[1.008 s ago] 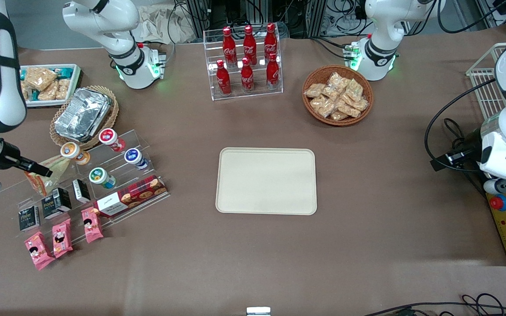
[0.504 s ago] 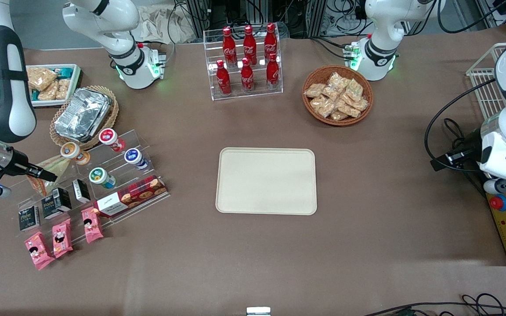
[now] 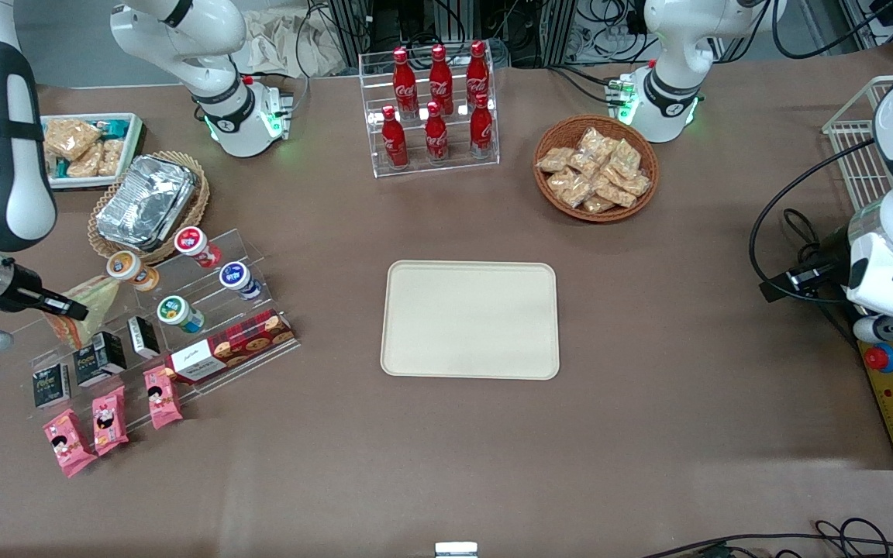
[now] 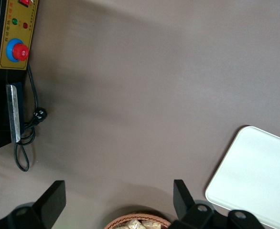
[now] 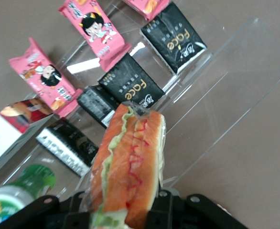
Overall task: Place sandwich on tray
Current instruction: 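Close the right gripper on the wrapped triangular sandwich and lift it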
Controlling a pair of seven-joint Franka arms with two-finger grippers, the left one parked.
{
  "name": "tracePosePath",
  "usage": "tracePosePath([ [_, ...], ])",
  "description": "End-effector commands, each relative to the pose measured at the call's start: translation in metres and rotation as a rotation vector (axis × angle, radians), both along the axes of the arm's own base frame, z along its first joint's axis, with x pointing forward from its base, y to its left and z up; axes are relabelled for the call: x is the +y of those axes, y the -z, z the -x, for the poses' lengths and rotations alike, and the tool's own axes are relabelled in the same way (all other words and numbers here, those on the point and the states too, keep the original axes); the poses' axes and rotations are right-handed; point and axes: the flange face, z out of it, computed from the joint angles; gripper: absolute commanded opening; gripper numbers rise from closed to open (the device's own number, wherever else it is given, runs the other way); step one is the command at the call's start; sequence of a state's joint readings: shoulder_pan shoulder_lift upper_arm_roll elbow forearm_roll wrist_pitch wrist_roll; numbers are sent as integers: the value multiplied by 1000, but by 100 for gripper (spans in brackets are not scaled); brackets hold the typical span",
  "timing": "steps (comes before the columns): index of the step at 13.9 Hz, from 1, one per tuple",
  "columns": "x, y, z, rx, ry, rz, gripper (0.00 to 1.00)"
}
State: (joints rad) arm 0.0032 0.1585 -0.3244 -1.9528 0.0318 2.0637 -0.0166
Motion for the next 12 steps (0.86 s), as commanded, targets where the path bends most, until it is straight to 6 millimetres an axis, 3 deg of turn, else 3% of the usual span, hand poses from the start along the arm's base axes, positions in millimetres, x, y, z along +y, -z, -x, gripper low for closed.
tracePosePath([
  [1,3,-59,-21,28,-52,11,34],
  [4,16,-104,-31,30,-195,-9,36],
  [5,31,-118,-35,32,-242,-10,36],
  [9,140,-168,-43,26,-394,-117,37],
  [12,240,-171,-41,32,-568,-119,37],
])
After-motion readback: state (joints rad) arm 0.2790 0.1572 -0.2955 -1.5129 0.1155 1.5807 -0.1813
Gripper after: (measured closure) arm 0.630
